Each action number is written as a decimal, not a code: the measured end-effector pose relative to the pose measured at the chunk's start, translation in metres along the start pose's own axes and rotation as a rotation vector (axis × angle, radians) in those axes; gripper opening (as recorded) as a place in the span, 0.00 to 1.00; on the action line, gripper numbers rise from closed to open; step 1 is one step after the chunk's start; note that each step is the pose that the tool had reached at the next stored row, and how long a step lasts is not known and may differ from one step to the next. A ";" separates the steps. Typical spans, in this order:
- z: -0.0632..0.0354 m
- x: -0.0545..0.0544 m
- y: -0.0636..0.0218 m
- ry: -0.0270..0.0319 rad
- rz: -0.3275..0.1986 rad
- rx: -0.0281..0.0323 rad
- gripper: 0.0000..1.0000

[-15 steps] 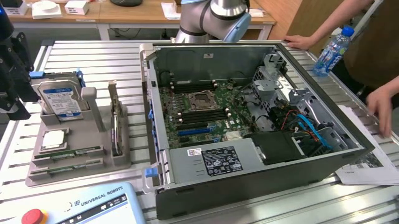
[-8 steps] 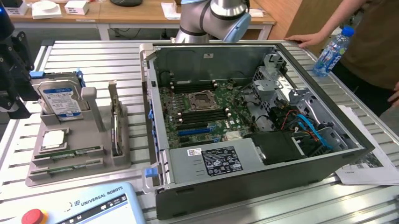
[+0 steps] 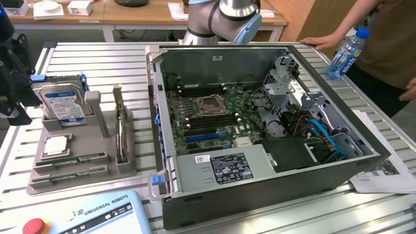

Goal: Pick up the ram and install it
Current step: 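Pick up the ram and move it above insertion slot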

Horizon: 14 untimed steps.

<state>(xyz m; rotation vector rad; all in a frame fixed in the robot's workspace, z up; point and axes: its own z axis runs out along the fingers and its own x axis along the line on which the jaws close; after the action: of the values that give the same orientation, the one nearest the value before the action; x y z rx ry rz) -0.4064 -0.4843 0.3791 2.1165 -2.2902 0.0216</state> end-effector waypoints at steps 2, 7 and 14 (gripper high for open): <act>0.0000 0.000 0.0000 -0.0002 0.000 0.0000 0.45; 0.0004 0.000 0.0000 -0.0002 0.000 0.0000 0.45; 0.0021 0.000 0.0000 -0.0003 0.000 0.0001 0.45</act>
<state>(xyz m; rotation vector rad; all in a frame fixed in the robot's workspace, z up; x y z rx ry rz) -0.4065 -0.4843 0.3770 2.1166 -2.2905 0.0213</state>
